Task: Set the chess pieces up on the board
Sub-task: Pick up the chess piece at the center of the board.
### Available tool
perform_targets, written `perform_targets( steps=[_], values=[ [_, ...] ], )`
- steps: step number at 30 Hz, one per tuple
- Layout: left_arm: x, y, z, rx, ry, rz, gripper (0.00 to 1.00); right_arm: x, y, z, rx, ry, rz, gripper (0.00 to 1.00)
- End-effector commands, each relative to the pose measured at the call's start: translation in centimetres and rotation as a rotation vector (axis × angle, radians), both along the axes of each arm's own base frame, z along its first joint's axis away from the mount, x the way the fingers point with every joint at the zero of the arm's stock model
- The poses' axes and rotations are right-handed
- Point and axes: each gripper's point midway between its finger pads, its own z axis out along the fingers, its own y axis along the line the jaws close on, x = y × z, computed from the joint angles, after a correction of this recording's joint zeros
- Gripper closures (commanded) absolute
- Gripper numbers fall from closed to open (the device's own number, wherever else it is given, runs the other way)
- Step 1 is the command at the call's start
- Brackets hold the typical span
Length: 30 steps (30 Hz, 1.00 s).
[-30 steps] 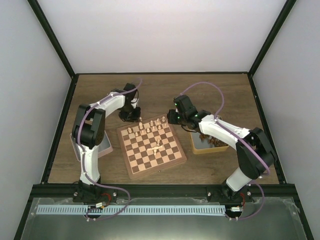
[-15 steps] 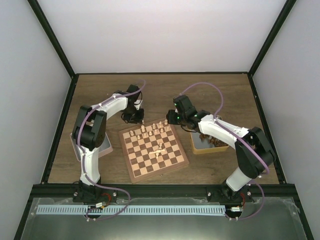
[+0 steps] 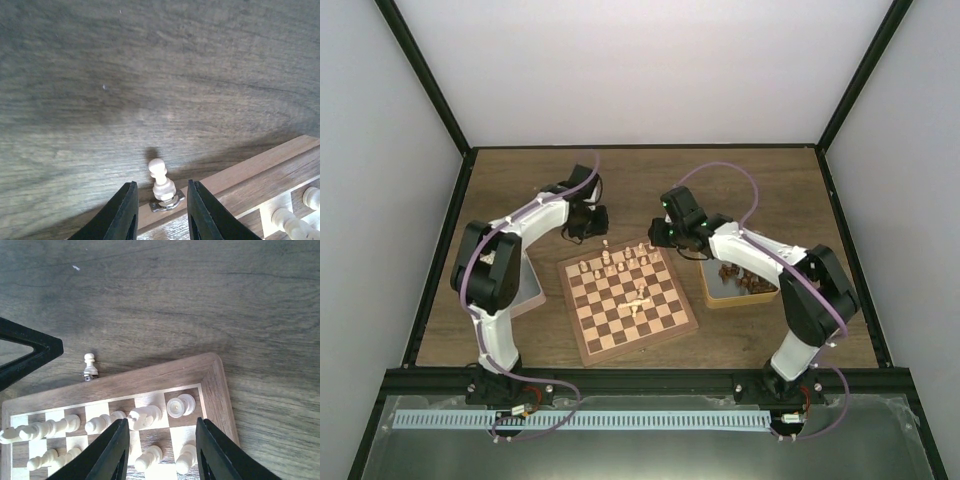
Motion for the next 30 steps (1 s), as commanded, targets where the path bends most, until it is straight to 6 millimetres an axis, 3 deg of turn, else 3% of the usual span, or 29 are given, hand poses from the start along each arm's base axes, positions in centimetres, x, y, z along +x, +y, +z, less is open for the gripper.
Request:
perform_targets(
  steps=[1, 8, 22, 30],
  values=[
    [-0.9, -1.3, -1.7, -0.016, 0.047, 0.037, 0.71, 0.4, 0.4, 0.2, 0.007, 0.040, -0.003, 0.62],
    [-0.6, -1.3, -2.7, -0.004, 0.046, 0.059, 0.71, 0.5, 0.9, -0.8, -0.013, 0.092, 0.005, 0.63],
    [-0.1, -1.2, -4.5, 0.038, 0.081, 0.054, 0.72, 1.0, 1.4, -0.5, -0.007, 0.087, 0.008, 0.64],
    [-0.1, -0.9, -5.2, 0.065, 0.099, 0.053, 0.86, 1.0, 1.2, -0.2, -0.010, 0.073, 0.012, 0.64]
  ],
)
